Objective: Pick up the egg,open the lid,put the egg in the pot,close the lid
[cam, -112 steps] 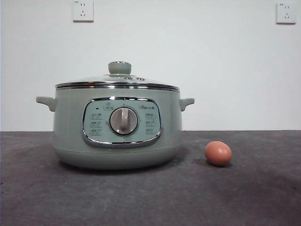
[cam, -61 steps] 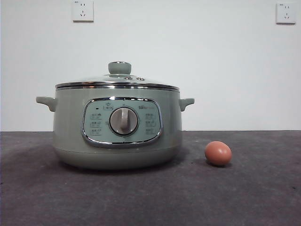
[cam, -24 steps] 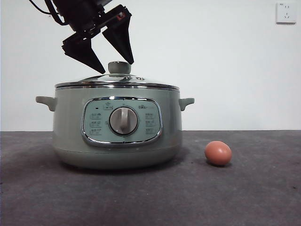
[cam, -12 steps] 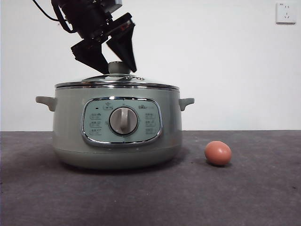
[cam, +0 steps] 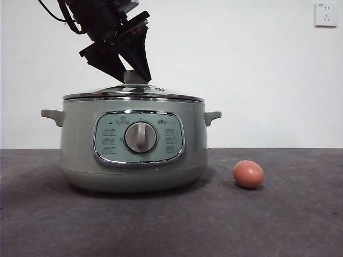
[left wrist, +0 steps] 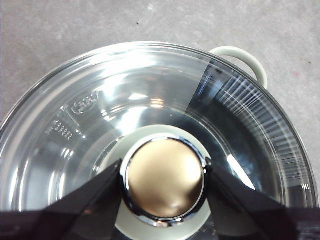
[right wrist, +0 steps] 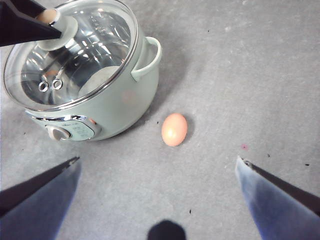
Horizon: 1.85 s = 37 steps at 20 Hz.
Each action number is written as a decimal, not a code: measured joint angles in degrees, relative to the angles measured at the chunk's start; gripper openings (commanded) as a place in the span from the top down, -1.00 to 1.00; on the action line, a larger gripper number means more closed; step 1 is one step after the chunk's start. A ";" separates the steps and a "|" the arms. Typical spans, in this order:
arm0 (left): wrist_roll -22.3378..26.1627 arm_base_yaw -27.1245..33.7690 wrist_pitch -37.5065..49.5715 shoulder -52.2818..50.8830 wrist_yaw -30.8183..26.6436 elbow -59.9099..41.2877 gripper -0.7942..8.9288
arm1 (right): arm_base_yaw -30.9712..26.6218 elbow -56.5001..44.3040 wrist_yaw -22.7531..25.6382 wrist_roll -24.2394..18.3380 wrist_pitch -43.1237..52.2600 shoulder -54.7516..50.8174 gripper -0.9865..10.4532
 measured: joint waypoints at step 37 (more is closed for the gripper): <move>-2.08 16.35 -24.79 -47.78 -0.28 -1.68 0.85 | 15.30 0.11 14.45 1.51 24.76 45.90 -0.14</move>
